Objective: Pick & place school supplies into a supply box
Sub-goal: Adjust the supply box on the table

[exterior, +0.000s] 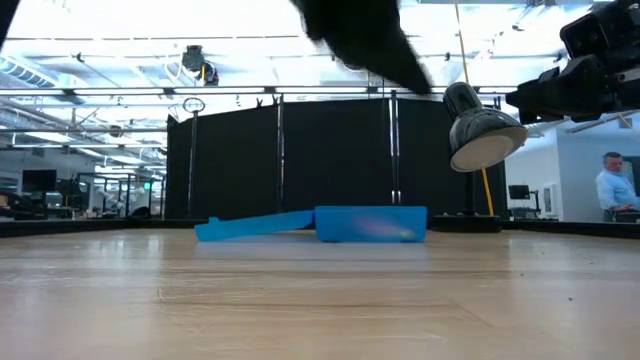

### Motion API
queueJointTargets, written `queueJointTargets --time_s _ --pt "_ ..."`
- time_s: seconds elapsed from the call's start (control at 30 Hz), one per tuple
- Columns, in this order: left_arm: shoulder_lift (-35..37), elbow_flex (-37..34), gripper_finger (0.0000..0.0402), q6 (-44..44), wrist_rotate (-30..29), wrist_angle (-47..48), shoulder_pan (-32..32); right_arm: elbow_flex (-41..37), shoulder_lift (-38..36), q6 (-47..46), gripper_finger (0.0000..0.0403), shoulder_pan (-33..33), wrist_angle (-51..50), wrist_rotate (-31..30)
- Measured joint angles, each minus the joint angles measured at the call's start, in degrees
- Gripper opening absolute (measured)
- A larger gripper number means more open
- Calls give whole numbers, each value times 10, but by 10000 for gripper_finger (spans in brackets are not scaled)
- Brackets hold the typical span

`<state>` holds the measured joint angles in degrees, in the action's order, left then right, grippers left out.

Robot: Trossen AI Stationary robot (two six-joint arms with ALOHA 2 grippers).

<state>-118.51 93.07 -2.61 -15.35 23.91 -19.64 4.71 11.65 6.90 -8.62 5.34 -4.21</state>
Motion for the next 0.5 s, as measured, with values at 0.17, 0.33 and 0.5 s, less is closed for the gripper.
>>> queueJointTargets --time_s 0.17,0.33,0.5 --pt "81 -20 0 -23 -82 22 -32 0 1 -6 0 0 1 0" --pt "165 -115 0 -13 -141 -26 -31 0 6 -21 0 0 9 26" --pt "204 -220 1 44 -149 -102 13 0 6 -18 0 0 9 28"
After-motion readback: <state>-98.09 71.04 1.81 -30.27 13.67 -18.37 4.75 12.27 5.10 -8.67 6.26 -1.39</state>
